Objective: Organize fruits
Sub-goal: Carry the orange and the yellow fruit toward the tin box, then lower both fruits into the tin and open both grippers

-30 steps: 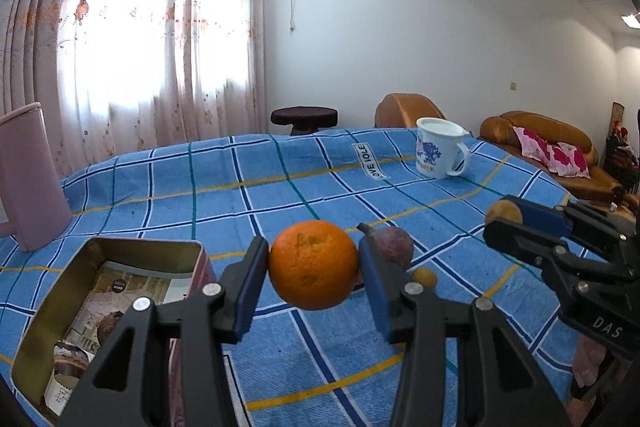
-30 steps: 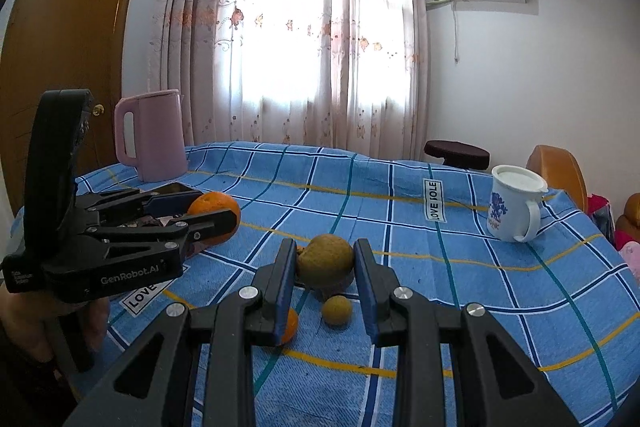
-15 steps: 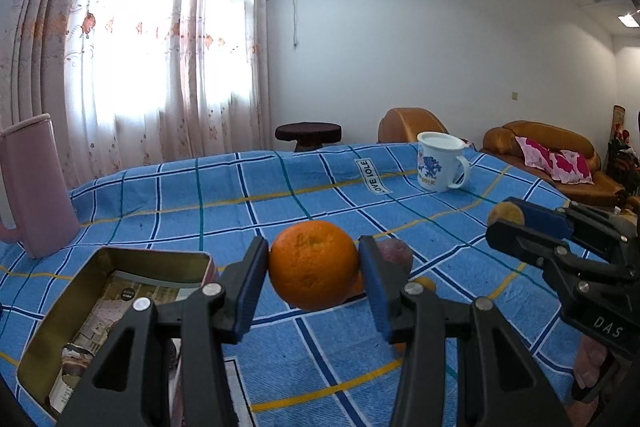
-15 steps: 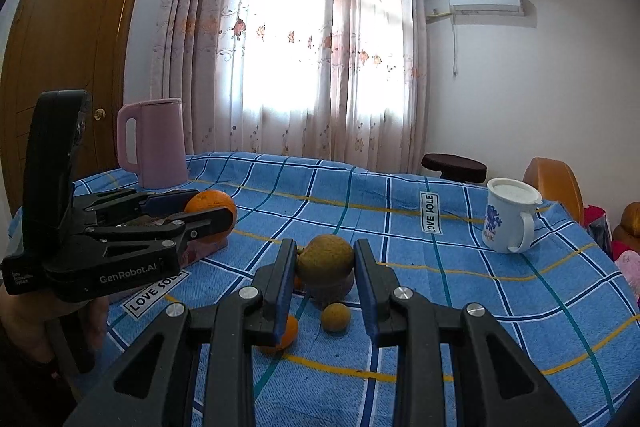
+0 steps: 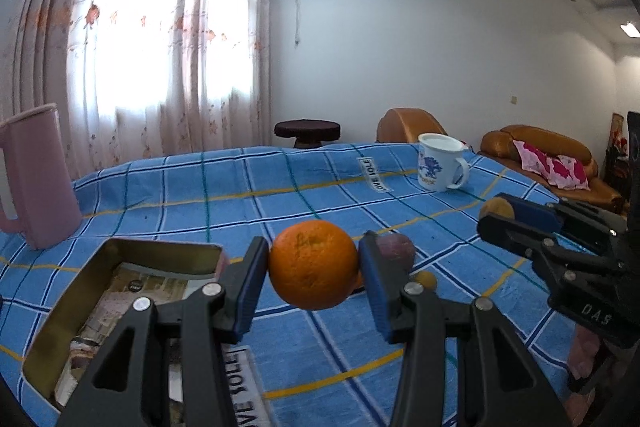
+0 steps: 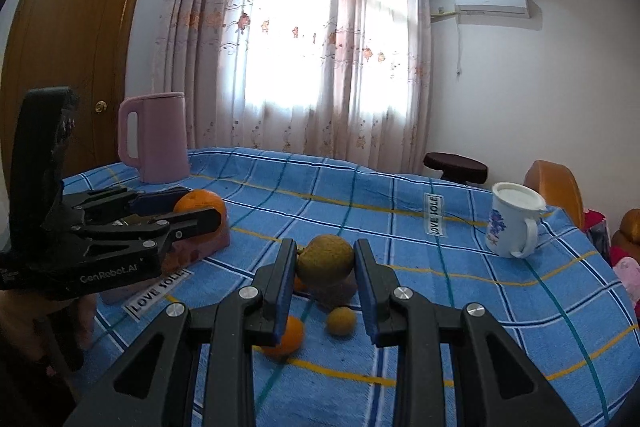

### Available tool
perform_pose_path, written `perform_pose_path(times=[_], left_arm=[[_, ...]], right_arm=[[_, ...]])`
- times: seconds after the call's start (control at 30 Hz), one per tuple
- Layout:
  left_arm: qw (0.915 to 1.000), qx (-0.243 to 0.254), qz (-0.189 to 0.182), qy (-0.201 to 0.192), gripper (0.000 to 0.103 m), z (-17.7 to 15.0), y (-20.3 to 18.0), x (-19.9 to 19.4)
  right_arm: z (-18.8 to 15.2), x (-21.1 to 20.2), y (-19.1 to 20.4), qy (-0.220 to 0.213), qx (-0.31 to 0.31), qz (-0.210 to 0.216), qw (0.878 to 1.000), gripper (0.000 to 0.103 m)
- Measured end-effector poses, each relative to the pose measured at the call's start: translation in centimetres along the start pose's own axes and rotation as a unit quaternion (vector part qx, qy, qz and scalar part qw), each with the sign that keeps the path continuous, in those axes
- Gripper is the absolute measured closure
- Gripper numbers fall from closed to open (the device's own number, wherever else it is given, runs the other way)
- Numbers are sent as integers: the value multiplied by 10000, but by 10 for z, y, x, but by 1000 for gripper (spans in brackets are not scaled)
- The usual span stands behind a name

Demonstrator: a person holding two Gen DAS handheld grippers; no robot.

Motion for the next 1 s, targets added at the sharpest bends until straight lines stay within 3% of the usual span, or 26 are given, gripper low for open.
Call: perform_pose_path(times=[0.23,0.53,1.0], left_arm=[[9992,-298,270,69,55,6,53,-17],[9927,-605,998,302,55,6,136,-30],[9850,-749,1151,1047,55,-25,173,-5]], right_arm=[[18,21,35,83,-261,380,9989,72],[28,53,91,267,-504,979,9936,72],[-1,92,170,976,-1029,1598,9769,72]])
Point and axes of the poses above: each gripper's, at about its wrist camera, not at the fingertips, and x roughly the way its jaws point, y to its left, z to its top, the point moved 6 cm from there along x, roughly the way its jaws point, and after that the axes turned 3 degrees about x, right-handed, at the moved point
